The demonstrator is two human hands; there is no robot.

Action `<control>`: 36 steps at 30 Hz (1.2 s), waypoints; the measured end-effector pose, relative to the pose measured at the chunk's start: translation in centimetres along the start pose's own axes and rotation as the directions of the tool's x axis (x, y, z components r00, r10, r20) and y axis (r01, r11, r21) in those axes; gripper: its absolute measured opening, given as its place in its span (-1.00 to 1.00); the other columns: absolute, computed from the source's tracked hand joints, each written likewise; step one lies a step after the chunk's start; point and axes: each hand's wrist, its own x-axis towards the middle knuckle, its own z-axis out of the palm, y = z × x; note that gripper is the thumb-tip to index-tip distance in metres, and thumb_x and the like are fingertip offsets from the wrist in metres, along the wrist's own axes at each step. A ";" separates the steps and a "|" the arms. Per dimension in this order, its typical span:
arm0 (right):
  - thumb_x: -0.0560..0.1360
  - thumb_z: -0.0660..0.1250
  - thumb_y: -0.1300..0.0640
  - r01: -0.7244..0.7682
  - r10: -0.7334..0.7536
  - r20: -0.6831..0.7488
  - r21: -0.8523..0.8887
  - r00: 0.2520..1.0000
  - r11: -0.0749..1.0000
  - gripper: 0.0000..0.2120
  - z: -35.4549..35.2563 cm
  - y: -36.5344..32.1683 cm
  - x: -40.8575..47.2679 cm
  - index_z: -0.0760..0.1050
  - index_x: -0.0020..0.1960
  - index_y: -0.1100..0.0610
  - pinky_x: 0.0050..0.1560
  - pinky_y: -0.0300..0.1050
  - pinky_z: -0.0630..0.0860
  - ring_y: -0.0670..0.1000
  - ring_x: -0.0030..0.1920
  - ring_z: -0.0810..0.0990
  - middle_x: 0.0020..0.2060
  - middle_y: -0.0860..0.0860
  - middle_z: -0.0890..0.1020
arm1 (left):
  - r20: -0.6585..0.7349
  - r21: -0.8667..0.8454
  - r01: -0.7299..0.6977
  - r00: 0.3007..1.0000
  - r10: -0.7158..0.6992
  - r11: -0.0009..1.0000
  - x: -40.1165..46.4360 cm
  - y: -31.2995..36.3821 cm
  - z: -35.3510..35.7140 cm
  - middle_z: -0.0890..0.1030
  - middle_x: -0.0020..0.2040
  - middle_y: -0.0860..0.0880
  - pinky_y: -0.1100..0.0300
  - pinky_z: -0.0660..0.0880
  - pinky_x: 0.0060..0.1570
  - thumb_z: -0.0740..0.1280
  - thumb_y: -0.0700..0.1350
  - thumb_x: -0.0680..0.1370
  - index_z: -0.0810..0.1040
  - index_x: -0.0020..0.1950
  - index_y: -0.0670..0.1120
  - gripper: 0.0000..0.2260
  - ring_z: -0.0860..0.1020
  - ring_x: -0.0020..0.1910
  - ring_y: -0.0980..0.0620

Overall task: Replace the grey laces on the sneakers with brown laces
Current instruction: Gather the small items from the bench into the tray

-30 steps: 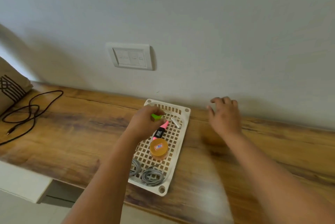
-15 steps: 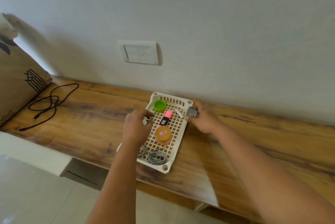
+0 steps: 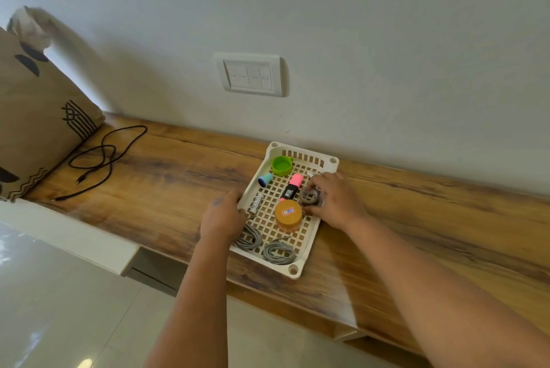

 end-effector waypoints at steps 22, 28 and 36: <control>0.42 0.51 0.17 -0.327 0.362 -0.026 0.372 0.932 0.869 -0.40 1.8 -0.1 -4.7 0.36 0.39 0.06 0.18 -0.10 0.48 0.04 0.21 0.52 0.24 0.05 0.51 | 0.087 -0.127 0.034 0.996 -0.023 0.991 -0.9 1.3 -0.8 0.63 0.12 0.00 -0.01 0.63 -0.04 0.25 -0.25 0.58 0.51 0.32 0.03 -0.65 0.61 -0.07 0.03; 0.49 0.45 0.14 -0.330 0.354 -0.010 0.339 0.935 0.881 -0.35 1.6 0.1 -5.0 0.28 0.51 0.02 0.28 -0.09 0.40 0.06 0.29 0.45 0.29 0.06 0.44 | 0.152 -0.088 0.064 0.987 -0.050 0.994 -0.6 1.6 -1.2 0.60 0.15 -0.01 -0.03 0.65 -0.18 0.24 -0.26 0.56 0.48 0.34 0.02 -0.63 0.59 -0.08 -0.02; 0.55 0.36 0.09 -0.354 0.399 -0.037 0.394 0.916 0.848 -0.55 0.3 0.1 -5.7 0.35 0.41 0.06 0.03 -0.16 0.42 -0.04 0.07 0.46 0.20 0.05 0.53 | 0.121 0.011 0.061 0.991 -0.062 0.998 -2.1 3.1 -1.2 0.38 0.44 -0.11 -0.11 0.45 0.27 0.17 -0.14 0.62 0.23 0.52 -0.08 -0.55 0.39 0.36 -0.14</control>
